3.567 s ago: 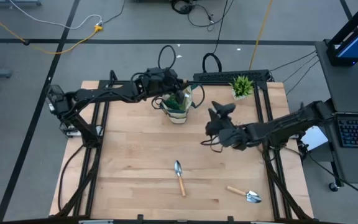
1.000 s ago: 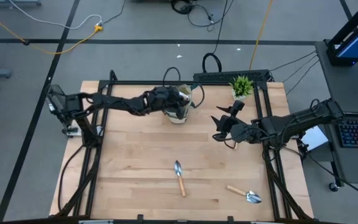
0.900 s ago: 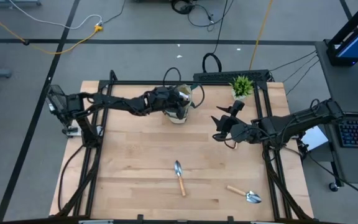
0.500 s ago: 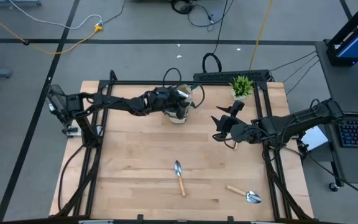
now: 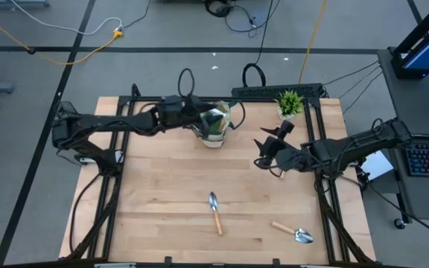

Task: Pick & Place Garden tools in Gardening bag
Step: Put the brown hand rake into the gardening bag

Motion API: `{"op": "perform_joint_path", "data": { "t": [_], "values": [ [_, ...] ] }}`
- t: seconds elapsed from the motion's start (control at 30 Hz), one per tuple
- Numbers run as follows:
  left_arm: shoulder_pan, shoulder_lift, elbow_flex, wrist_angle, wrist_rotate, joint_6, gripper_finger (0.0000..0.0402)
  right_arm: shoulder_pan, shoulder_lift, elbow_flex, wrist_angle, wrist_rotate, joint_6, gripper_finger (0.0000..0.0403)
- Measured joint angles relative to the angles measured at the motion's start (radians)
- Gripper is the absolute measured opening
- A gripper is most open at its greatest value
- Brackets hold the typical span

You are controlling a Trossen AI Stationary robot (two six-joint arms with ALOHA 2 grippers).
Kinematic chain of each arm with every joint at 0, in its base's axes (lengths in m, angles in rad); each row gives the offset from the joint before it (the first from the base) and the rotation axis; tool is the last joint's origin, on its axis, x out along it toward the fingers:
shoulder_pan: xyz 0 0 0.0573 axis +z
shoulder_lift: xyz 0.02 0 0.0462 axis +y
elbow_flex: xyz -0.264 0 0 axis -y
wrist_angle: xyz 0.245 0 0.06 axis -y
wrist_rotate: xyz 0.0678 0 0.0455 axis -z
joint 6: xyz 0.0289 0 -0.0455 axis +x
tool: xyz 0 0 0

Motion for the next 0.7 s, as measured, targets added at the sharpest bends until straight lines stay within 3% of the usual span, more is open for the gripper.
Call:
{"op": "perform_joint_path", "data": {
  "t": [0.2, 0.43, 0.7],
  "values": [
    [-0.04, -0.127, 0.0, -0.171, 0.001, -0.002, 0.0257, -0.005, -0.002, 0.009, -0.211, -0.028, 0.323, 0.021],
    [-0.058, -0.226, 0.0, -0.322, 0.003, -0.023, 0.0257, -0.086, -0.003, 0.059, -0.582, -0.314, 0.682, 0.0211],
    [-0.057, -0.267, 0.0, -0.385, 0.003, 0.001, 0.0257, -0.191, -0.003, 0.061, -0.8, -0.611, 0.952, 0.0211]
  ]
}}
